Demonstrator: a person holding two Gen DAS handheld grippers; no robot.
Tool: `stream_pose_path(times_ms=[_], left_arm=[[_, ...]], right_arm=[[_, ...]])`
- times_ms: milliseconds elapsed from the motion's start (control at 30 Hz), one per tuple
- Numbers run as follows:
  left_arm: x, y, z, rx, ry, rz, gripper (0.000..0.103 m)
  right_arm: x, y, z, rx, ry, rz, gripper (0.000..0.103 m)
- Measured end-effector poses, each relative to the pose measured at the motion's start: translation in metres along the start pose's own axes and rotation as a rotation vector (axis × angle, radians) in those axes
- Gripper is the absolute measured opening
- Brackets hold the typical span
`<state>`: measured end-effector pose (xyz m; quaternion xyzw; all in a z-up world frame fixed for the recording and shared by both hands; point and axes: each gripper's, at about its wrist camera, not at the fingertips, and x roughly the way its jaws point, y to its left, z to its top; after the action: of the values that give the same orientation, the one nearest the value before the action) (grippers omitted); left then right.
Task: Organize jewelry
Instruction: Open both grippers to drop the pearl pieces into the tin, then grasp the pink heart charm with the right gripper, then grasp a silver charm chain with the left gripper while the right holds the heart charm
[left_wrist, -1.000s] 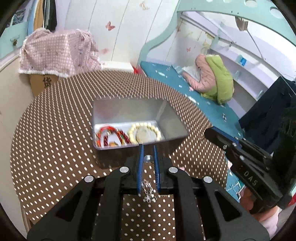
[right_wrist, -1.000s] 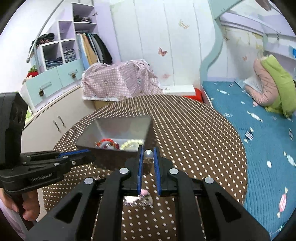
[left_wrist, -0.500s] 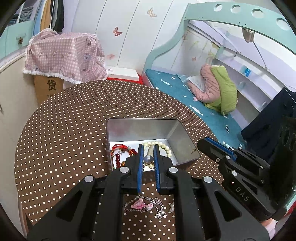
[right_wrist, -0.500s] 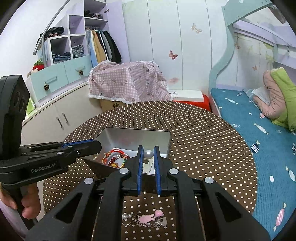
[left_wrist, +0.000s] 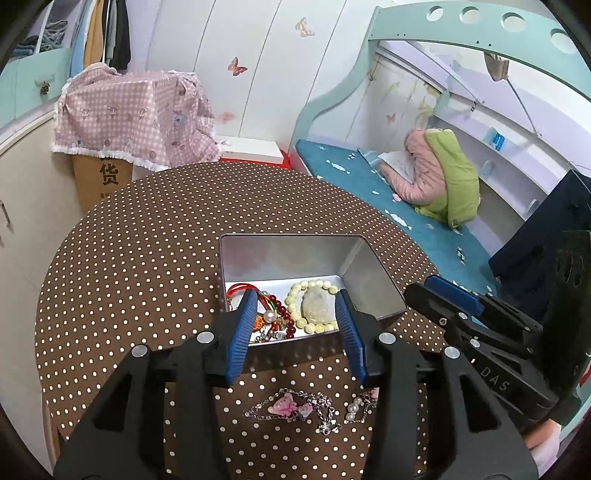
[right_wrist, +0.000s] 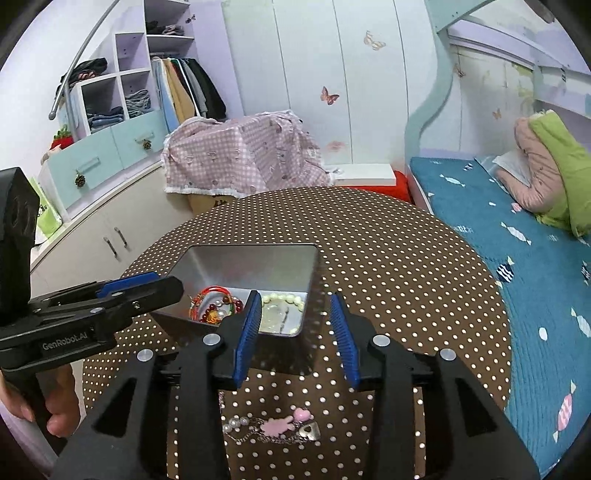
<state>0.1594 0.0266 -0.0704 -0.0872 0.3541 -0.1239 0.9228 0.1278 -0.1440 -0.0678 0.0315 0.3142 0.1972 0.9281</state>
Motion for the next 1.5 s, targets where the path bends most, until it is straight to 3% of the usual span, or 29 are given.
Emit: stream_pose_path(times_ms=[367, 733, 1233, 1500], left_arm=[[-0.009, -0.013, -0.019, 0.010, 0.015, 0.016, 0.045], [-0.015, -0.027, -0.042, 0.042, 0.043, 0.015, 0.047], [-0.004, -0.033, -0.057, 0.054, 0.096, 0.024, 0.048], [0.002, -0.037, -0.061, 0.069, 0.118, 0.005, 0.048]], right_arm=[[-0.013, -0.011, -0.017, 0.017, 0.016, -0.017, 0.039], [-0.008, -0.008, -0.053, 0.011, 0.122, 0.007, 0.039], [0.014, -0.004, -0.057, -0.007, 0.173, 0.024, 0.011], [0.011, -0.015, -0.054, 0.035, 0.159, 0.049, 0.010]])
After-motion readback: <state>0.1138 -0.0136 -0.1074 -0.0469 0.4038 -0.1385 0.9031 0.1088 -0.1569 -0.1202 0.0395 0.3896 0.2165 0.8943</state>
